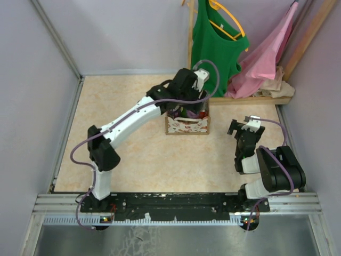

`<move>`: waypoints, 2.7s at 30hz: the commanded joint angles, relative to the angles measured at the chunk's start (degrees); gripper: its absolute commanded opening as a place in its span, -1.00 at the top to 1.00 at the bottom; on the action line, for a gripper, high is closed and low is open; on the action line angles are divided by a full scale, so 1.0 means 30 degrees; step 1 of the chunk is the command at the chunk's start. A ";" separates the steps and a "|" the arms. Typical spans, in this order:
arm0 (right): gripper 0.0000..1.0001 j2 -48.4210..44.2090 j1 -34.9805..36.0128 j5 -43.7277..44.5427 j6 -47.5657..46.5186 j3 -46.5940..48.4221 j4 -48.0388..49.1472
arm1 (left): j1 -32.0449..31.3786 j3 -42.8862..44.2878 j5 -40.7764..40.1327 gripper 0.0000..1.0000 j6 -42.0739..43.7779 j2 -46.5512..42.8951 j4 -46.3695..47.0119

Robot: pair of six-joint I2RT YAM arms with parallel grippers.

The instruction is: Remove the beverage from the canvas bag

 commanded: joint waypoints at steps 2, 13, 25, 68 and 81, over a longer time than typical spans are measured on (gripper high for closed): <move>-0.98 -0.0171 -0.0083 0.0042 -0.0018 0.0358 0.0880 | 0.0389 0.0154 -0.2293 1.00 0.1008 -0.4147 0.1247; -0.98 -0.0185 -0.0083 0.0036 -0.0023 0.0363 0.0861 | 0.5594 -0.6273 -0.2715 1.00 -0.0233 -0.9509 0.3560; -0.98 -0.0200 -0.0083 0.0019 -0.0035 0.0374 0.0884 | 0.7966 -1.1457 -0.2827 1.00 -0.1190 -1.1741 0.4644; -0.98 -0.0178 -0.0083 0.0013 -0.0024 0.0385 0.0857 | 1.4345 -1.5389 0.0305 0.69 -0.2399 -0.6189 1.0899; -0.98 -0.0169 -0.0084 0.0006 -0.0038 0.0385 0.0858 | 1.4351 -1.4473 -0.0113 -0.60 -0.2353 -0.4831 0.9666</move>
